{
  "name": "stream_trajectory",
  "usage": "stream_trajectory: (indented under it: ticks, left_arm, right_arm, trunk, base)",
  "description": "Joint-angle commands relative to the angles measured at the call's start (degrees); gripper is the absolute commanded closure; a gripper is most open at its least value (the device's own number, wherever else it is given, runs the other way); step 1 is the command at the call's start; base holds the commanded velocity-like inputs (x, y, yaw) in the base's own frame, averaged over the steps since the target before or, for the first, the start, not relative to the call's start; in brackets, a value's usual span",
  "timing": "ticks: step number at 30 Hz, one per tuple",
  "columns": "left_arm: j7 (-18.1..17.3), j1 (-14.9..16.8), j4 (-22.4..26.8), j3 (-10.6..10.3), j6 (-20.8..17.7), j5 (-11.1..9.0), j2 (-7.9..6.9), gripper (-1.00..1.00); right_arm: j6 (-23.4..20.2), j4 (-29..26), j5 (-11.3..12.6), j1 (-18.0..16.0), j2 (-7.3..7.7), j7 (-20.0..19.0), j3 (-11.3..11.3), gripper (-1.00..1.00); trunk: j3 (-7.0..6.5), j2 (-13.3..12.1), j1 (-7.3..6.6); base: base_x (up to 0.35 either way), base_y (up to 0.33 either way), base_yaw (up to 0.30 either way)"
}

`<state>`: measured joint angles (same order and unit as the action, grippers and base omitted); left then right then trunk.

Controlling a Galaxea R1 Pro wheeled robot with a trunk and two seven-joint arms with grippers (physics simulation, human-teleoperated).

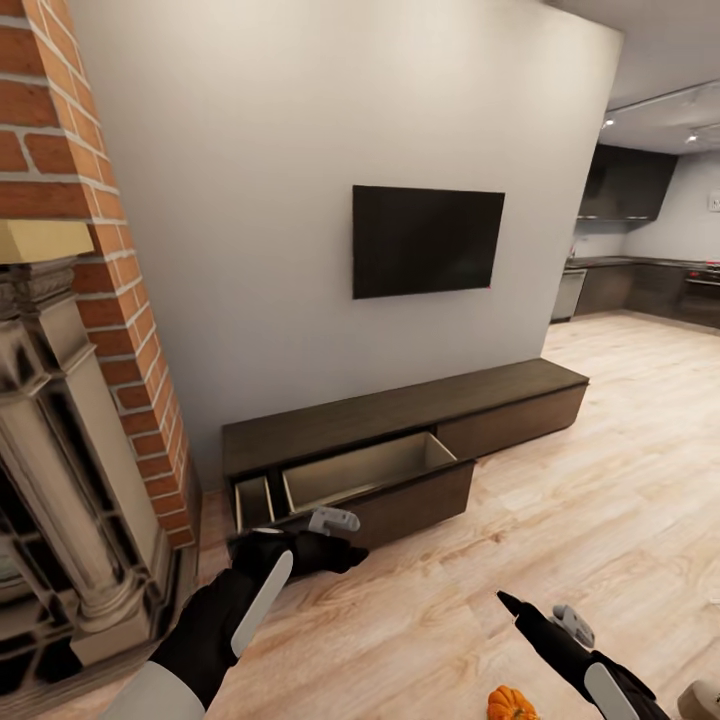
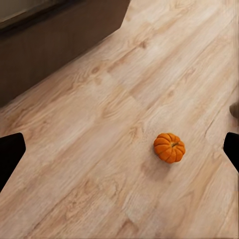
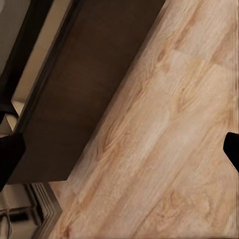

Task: Place each of the two pumpkins and all three candles from the living room inside a cabinet in the living room (use any cabinet), then make sure every cabinet is closed, and position the cauldron so it is next to a table in the living room.

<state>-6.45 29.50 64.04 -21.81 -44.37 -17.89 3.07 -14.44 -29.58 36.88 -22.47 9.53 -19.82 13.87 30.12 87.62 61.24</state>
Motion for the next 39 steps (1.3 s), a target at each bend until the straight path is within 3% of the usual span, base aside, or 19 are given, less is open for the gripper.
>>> stream_trajectory:
  ticks: [1, 16, 39]
  left_arm:
    - [-0.24, 0.03, 0.04, 0.04, -0.24, 0.19, 0.01, -1.0]
    - [-0.44, -0.11, -0.05, 0.02, 0.38, 0.29, -0.04, -1.0]
    - [-0.71, -0.94, -0.05, 0.08, 1.91, 0.21, -0.08, -1.0]
  right_arm:
    - [-0.55, -0.03, 0.37, -0.04, -0.03, -0.15, 0.24, -1.0]
    - [-0.13, 0.03, 0.06, -0.03, -0.04, -0.06, 0.07, -1.0]
    - [0.02, 0.55, -0.05, -0.03, -0.07, -0.17, 0.02, -1.0]
  trunk:
    - [0.04, 0.03, 0.0]
    - [-0.17, 0.03, 0.0]
    - [-1.27, 0.03, 0.0]
  base:
    - [-0.019, 0.0, -0.281]
    - [-0.148, 0.0, -0.173]
    - [-0.009, 0.0, -0.234]
